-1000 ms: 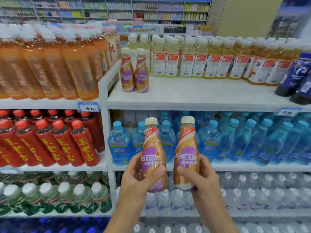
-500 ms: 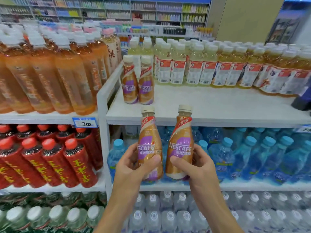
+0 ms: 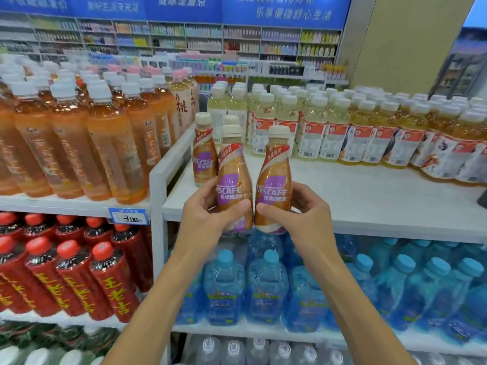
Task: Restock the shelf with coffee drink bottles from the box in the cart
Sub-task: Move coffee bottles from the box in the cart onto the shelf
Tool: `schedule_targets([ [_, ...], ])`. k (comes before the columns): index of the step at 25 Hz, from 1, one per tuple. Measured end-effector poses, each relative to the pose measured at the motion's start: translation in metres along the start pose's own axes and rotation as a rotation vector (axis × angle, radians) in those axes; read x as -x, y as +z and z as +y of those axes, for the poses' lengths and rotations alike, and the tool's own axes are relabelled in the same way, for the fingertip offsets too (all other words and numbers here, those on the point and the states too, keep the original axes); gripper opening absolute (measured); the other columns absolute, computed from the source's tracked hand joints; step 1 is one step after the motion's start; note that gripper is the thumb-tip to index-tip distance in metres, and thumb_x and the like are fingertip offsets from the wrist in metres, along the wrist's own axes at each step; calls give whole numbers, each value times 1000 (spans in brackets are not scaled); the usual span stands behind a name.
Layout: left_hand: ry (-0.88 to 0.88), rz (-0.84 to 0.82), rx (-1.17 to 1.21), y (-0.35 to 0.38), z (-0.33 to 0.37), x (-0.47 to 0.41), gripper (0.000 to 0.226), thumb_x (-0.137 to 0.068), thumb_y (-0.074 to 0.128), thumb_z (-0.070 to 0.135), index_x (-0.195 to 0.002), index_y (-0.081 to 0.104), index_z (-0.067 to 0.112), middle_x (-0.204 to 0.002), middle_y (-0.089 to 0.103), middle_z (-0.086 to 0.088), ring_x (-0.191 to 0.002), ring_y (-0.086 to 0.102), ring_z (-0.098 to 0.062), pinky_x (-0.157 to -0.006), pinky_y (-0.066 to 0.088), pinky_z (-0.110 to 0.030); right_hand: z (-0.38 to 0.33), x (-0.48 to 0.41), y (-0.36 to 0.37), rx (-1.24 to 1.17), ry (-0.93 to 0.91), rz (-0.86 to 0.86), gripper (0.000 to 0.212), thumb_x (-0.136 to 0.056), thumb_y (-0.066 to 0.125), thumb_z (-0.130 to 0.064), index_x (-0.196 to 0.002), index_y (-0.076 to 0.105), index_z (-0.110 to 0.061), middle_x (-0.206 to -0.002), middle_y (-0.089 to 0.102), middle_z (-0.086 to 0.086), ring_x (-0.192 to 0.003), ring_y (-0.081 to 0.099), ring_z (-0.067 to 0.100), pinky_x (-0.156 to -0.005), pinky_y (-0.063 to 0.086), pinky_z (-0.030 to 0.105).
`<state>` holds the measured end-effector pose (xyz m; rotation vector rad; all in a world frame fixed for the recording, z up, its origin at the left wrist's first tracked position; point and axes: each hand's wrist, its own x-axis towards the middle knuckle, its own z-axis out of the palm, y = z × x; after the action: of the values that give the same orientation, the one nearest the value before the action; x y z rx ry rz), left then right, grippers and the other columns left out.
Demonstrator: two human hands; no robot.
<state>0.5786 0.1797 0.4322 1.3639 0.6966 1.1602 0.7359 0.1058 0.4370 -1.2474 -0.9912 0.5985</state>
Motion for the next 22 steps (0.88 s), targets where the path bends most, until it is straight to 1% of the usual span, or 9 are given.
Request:
schedule_targets([
  [2, 34, 21, -89, 1, 0, -20, 58, -77, 84, 12, -130, 62, 20, -112, 75, 2, -104, 71, -13, -82, 60, -28, 2, -20, 4, 48, -42, 2, 47, -71, 91, -17, -110, 68, -30, -96, 75, -15, -91, 70, 0, -66, 58, 19],
  [5, 48, 67, -186, 1, -7, -44, 63, -76, 85, 10, -133, 60, 20, -117, 72, 1, -109, 68, -13, -94, 58, -38, 11, -43, 7, 124, -73, -4, 53, -69, 92, -21, -114, 66, -32, -99, 72, -19, -93, 68, -4, -72, 55, 12],
  [7, 36, 83, -204, -2, -13, -51, 64, -76, 84, 7, -133, 60, 19, -117, 72, 2, -108, 68, -12, -96, 57, -41, 19, -52, 8, 151, -64, -18, 57, -68, 93, -20, -116, 65, -32, -101, 72, -18, -94, 67, -4, -74, 55, 12],
  [10, 49, 91, -242, -8, -24, -56, 66, -75, 85, 5, -134, 58, 20, -119, 72, 2, -109, 68, -11, -96, 57, -44, 31, -57, 9, 148, -49, -35, 57, -68, 93, -16, -113, 63, -33, -102, 72, -18, -93, 67, -6, -75, 55, 13],
  [12, 78, 110, -278, -9, -30, -56, 69, -73, 87, 7, -133, 57, 21, -123, 69, 2, -110, 67, -10, -97, 57, -40, 36, -57, 10, 113, -46, -50, 55, -69, 91, -11, -112, 65, -32, -102, 73, -17, -93, 68, -5, -77, 55, 14],
  [15, 135, 141, -334, -7, -35, -54, 76, -68, 92, 17, -132, 55, 29, -127, 65, 4, -112, 65, -5, -98, 56, -35, 40, -56, 12, 79, -51, -84, 56, -74, 88, -7, -123, 67, -24, -108, 75, -13, -99, 70, -1, -82, 56, 17],
  [18, 142, 118, -338, -10, -38, -49, 81, -68, 93, 23, -138, 54, 30, -129, 65, 7, -115, 64, -4, -96, 56, -32, 44, -51, 11, 127, -50, -95, 67, -75, 90, -20, -135, 60, -25, -119, 70, -15, -108, 66, -1, -90, 55, 19],
  [20, 139, 109, -345, -11, -37, -44, 77, -72, 91, 22, -139, 54, 29, -125, 67, 10, -112, 65, -2, -95, 56, -31, 44, -47, 11, 172, -60, -27, 74, -72, 91, -30, -137, 55, -27, -124, 66, -16, -110, 63, -1, -91, 54, 20],
  [22, 148, 128, -363, -10, -34, -41, 70, -74, 89, 18, -136, 57, 24, -119, 70, 13, -106, 66, 2, -94, 57, -29, 42, -45, 11, 178, -81, 36, 66, -73, 90, -29, -130, 57, -30, -121, 66, -16, -106, 65, -2, -88, 56, 21],
])
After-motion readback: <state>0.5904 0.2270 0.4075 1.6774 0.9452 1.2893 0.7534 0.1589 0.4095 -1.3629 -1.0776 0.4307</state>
